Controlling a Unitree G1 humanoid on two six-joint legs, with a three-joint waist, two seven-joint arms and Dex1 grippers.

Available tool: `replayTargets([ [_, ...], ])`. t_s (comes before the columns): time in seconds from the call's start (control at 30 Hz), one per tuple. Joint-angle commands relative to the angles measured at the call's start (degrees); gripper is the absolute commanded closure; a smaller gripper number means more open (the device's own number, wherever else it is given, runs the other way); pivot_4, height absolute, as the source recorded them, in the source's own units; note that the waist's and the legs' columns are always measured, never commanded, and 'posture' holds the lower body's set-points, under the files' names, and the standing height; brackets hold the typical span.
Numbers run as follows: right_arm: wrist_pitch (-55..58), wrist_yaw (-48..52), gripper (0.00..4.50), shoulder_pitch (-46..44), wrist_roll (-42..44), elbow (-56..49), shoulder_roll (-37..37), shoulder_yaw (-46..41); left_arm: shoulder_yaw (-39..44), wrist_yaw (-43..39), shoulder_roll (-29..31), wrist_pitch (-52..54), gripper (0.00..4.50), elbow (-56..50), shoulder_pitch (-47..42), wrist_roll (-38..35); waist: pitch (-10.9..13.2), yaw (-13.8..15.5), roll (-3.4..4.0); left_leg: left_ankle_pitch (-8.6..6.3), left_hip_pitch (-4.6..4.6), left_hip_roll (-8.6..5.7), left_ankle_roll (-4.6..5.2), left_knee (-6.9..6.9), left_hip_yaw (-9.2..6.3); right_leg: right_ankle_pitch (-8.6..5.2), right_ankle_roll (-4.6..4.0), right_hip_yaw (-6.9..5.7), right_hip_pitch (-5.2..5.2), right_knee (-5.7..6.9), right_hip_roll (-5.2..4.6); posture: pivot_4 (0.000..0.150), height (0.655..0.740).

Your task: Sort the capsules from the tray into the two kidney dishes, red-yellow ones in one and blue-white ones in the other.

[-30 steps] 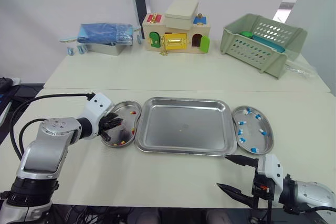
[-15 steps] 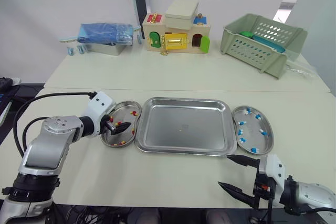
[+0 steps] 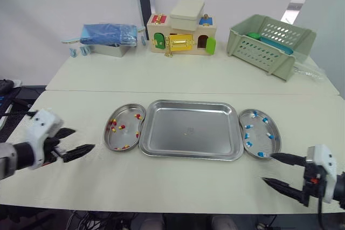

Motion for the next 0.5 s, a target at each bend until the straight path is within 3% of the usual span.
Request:
replayTargets([
  [0.03,-1.23,4.22,0.00,-2.96,-2.23,9.59,-3.54,-3.17,7.03,-2.19,1.00,-3.10,0.02,2.85,5.60,1.87,0.00,-0.11,-0.01,0.00,0.02,0.01,0.00,0.00,0.03,0.00,0.00,0.02,0.00,0.00,0.00,0.150,0.7400],
  [0.3,-7.03,8.44,0.00,-16.52,-8.60,25.87,-6.92,2.54,9.23,-1.48,-0.24,-10.42,0.02,9.99,12.03,5.05,0.01,-0.20,-0.01,0.00,0.03,0.02,-0.01,-0.05,0.05,0.00,-0.01,0.03,-0.01,-0.02,0.00,0.150,0.7400],
  [0.5,-8.40,9.75,0.00,-19.75,-10.14,28.21,-6.09,4.71,8.94,0.31,-1.51,-10.83,0.02,8.83,12.05,4.49,0.01,-0.15,-0.01,0.00,-0.02,0.00,-0.01,-0.05,0.03,0.00,-0.01,0.00,-0.03,-0.02,-0.04,0.150,0.7400],
])
